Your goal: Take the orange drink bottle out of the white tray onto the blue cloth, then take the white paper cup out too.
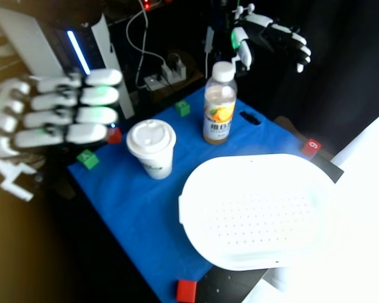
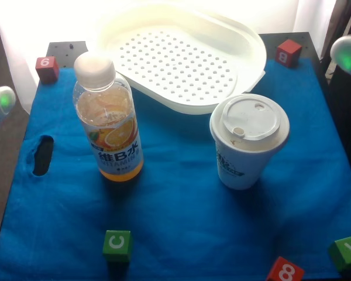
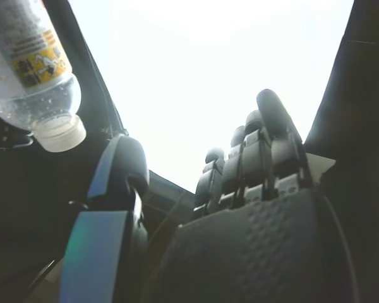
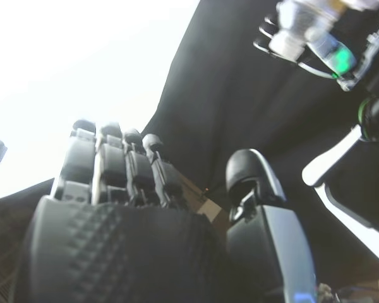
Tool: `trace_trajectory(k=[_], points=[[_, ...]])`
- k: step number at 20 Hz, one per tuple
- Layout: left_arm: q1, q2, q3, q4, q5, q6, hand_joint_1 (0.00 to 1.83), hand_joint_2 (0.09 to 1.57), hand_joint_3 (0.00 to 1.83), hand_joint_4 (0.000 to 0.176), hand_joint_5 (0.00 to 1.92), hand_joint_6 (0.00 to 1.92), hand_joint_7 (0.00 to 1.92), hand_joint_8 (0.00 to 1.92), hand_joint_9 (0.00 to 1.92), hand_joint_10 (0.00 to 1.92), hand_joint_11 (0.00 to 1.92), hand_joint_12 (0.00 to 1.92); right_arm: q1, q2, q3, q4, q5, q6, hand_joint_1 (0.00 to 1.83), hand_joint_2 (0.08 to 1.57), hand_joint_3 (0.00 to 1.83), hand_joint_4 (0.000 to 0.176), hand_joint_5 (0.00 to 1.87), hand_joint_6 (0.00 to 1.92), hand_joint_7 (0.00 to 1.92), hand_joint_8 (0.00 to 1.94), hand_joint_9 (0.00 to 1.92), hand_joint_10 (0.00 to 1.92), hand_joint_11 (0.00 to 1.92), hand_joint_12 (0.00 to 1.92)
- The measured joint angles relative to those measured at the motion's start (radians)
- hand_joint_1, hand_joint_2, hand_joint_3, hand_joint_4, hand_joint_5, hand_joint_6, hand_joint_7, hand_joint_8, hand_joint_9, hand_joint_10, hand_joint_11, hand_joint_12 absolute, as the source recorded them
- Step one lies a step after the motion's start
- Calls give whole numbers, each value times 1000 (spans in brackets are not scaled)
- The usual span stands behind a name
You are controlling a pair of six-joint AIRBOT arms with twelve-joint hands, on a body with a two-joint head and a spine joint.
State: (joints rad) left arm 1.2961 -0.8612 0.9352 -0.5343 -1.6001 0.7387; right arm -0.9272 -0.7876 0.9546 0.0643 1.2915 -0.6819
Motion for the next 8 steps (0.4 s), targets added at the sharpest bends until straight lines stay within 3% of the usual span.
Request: trace_trajectory(k=[1,2,4,5,6,7,8], points=[[-7,2,0,8,1,2,549,1283,1,132,0,0,0,0,35,9,0,346,0,0,5,7,3,0,103,1419,0,0,0,0,0,0,0,0,4,352],[-10,6,4,24,1,5,552,1285,1,127,0,0,0,0,34,9,0,231,0,0,9,21,10,-1,93,1418,0,0,0,0,0,0,0,0,0,691],[-19,17,6,42,2,16,512,1289,0,123,0,0,0,0,0,0,0,201,0,0,10,62,43,-19,0,1364,0,0,0,0,0,0,0,0,0,959],[-21,20,7,43,-4,18,508,1276,0,114,0,0,0,0,0,0,0,202,0,0,12,78,60,-29,0,1359,0,0,0,0,0,0,0,0,0,1309],[-21,24,8,48,-4,20,514,1250,0,107,0,0,0,0,0,0,0,158,0,0,13,88,72,-37,0,1357,0,0,0,0,0,0,0,0,0,1799],[-25,24,10,52,-3,20,546,1272,0,91,0,0,0,0,0,0,0,31,0,-5,19,93,77,-41,13,1384,11,0,0,0,0,0,0,0,0,1897],[-35,24,13,58,0,21,541,1272,0,118,0,0,0,0,0,0,0,5,0,-8,26,99,78,-43,33,1391,13,2,0,0,0,0,0,0,0,1916]])
